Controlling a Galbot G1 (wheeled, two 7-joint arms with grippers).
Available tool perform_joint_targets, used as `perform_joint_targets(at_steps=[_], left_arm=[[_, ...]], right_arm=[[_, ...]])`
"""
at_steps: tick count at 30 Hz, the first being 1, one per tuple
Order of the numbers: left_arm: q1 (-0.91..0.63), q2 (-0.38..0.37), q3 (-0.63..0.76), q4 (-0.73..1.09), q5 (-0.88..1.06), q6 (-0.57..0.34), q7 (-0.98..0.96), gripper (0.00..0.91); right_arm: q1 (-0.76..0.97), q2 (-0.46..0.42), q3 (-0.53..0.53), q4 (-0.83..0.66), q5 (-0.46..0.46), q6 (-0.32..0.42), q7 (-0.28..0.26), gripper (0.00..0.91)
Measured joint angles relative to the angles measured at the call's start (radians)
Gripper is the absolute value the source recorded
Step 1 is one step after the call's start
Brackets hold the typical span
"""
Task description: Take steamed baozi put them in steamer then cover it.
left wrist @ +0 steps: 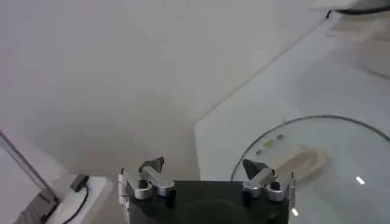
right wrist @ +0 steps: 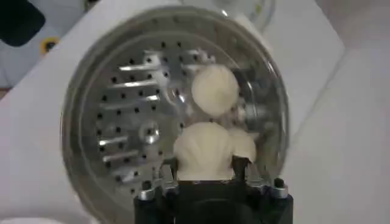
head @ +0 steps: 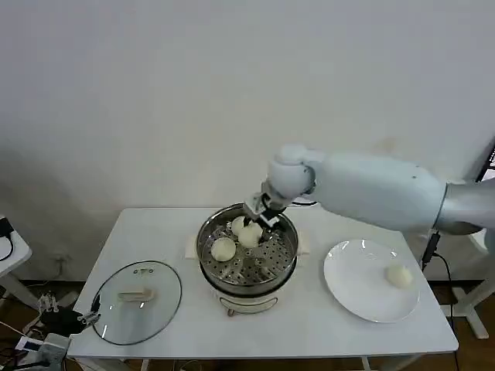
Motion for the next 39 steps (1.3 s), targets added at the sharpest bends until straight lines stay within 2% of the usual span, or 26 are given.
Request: perform_joint_targets(at_steps=[7,15,34,36,37,38,39], left_arm=[[0.005,-0.007,-0.012,-0.001,-0.002,-0.002,0.000,0.907],[0.008,-0.011,-0.017,-0.001,-0.003,-0.005,-0.001,0.907],[0.011,-0.017,-0.024,-0.004,-0.006,-0.008,-0.001,0.907],[0.010,-0.017,-0.024,-0.004,-0.006,-0.008,-0.001,0.907],[0.009,-0.016,-0.024,-0.004,-0.006,-0.008,-0.001,0.907],[0.009,-0.016,-0.024,-0.004,-0.007,-0.008,-0.001,0.907],[0.008,-0.015,-0.024,-0.004,-0.007,-0.008,-0.001,0.907]], right_arm=[[-0.017,0.010,-0.021,0.013,-0.051,0.083,0.001,0.595],[-0.031,0.014,-0.032,0.018,-0.089,0.145,-0.001,0.605],[-0.035,0.029,-0.059,0.041,-0.106,0.192,-0.013,0.605],[-0.035,0.029,-0.060,0.041,-0.106,0.193,-0.016,0.766],[-0.035,0.029,-0.061,0.041,-0.107,0.194,-0.017,0.806],[-0.035,0.029,-0.062,0.040,-0.107,0.195,-0.020,0.907],[-0.035,0.029,-0.062,0.040,-0.107,0.197,-0.021,0.907]])
